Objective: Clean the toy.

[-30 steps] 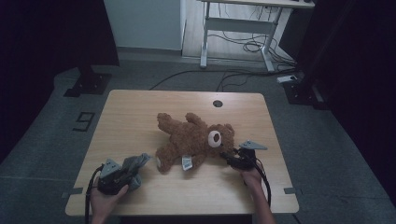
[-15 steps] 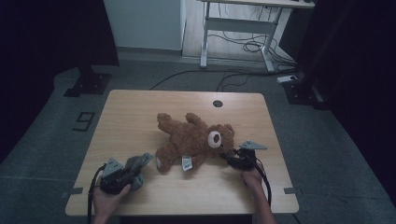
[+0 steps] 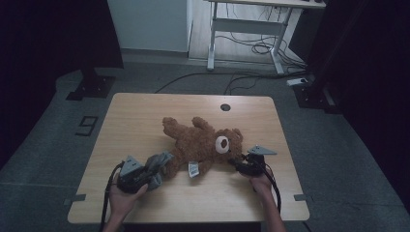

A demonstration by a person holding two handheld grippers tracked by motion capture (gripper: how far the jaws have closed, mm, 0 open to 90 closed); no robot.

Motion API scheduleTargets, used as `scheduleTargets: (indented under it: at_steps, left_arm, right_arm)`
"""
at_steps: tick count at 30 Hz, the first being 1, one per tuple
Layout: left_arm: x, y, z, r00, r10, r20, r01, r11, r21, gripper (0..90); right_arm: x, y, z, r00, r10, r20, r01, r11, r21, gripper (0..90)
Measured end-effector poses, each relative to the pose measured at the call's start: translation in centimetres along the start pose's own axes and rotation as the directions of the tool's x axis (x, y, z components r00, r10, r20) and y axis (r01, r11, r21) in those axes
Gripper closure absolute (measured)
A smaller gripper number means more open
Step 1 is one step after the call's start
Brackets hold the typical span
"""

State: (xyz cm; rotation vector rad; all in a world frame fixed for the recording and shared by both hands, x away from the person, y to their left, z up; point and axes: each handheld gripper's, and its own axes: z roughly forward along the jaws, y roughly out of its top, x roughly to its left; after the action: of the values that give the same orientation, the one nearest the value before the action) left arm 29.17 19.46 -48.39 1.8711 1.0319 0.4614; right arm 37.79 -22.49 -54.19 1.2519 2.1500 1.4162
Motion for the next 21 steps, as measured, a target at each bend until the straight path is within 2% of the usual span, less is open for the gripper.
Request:
scheduleTargets:
  at_steps: [1,2,3,4,5,6,7,8,9,11,12,14,15,16,17,18,21]
  left_arm:
    - [-0.6,1.3,0.7,0.9995,0.028,0.016,-0.027,0.9996,-0.005,74.0]
    - [-0.6,1.3,0.7,0.9995,0.028,0.016,-0.027,0.9996,-0.005,74.0]
    - [-1.3,2.7,1.4,0.9975,0.061,0.036,-0.061,0.9981,-0.012,74.0]
    - [-1.3,2.7,1.4,0.9975,0.061,0.036,-0.061,0.9981,-0.012,74.0]
    - [-2.1,4.0,2.5,0.9946,0.085,0.059,-0.084,0.9963,-0.016,74.0]
    - [-2.5,4.7,3.1,0.9926,0.097,0.073,-0.096,0.9952,-0.016,74.0]
    - [-2.5,4.7,3.1,0.9926,0.097,0.073,-0.096,0.9952,-0.016,74.0]
    - [-2.9,5.3,3.8,0.9907,0.104,0.088,-0.103,0.9946,-0.017,74.0]
    - [-3.6,6.5,5.3,0.9857,0.113,0.125,-0.112,0.9936,-0.014,74.0]
    - [-3.9,7.5,7.0,0.9801,0.089,0.177,-0.089,0.996,-0.005,74.1]
    - [-3.9,7.5,7.0,0.9801,0.089,0.177,-0.089,0.996,-0.005,74.1]
    - [-4.5,8.3,8.5,0.9779,0.079,0.193,-0.083,0.9965,0.01,74.2]
    - [-5.3,8.6,9.9,0.9749,0.093,0.202,-0.102,0.9942,0.034,74.2]
    - [-5.3,8.6,9.9,0.9749,0.093,0.202,-0.102,0.9942,0.034,74.2]
    - [-6.0,8.4,11.2,0.9749,0.101,0.198,-0.116,0.9914,0.062,74.2]
    - [-6.0,8.4,11.2,0.9749,0.101,0.198,-0.116,0.9914,0.062,74.3]
    - [-6.6,7.2,12.8,0.976,0.104,0.191,-0.125,0.9874,0.097,74.5]
  right_arm:
    - [0.0,0.0,0.0,1.0,0.001,-0.001,-0.001,1.0,0.0,53.2]
    - [0.0,0.0,0.0,1.0,0.002,-0.002,-0.002,1.0,0.0,53.2]
    - [0.0,0.0,0.0,1.0,0.002,-0.002,-0.002,1.0,-0.001,53.2]
    - [0.0,0.0,0.0,1.0,0.002,-0.002,-0.002,1.0,-0.001,53.2]
    - [-0.1,0.0,0.0,1.0,0.003,-0.003,-0.003,1.0,-0.001,53.2]
    - [-0.1,0.0,0.0,1.0,0.004,-0.004,-0.004,1.0,-0.001,53.2]
    - [-0.1,0.0,0.0,1.0,0.004,-0.004,-0.004,1.0,-0.001,53.2]
    - [-0.1,0.0,0.0,1.0,0.004,-0.005,-0.004,1.0,-0.001,53.2]
    - [-0.1,0.0,0.0,1.0,0.003,-0.007,-0.003,1.0,-0.002,53.2]
    - [-0.2,-0.1,0.0,0.9999,0.004,-0.011,-0.004,1.0,-0.007,53.2]
    - [-0.2,-0.1,0.0,0.9999,0.004,-0.011,-0.004,1.0,-0.007,53.2]
    - [-0.3,-0.1,0.0,0.9999,0.007,-0.015,-0.008,1.0,-0.008,53.2]
    - [-0.3,-0.1,0.0,0.9998,0.008,-0.016,-0.009,1.0,-0.01,53.2]
    - [-0.3,-0.1,0.0,0.9998,0.009,-0.017,-0.009,1.0,-0.01,53.2]
    - [-0.3,-0.1,0.0,0.9998,0.01,-0.018,-0.01,1.0,-0.01,53.2]
    - [-0.3,-0.1,0.0,0.9998,0.01,-0.018,-0.01,1.0,-0.01,53.2]
    - [-0.3,-0.1,0.0,0.9998,0.007,-0.018,-0.007,1.0,-0.008,53.2]
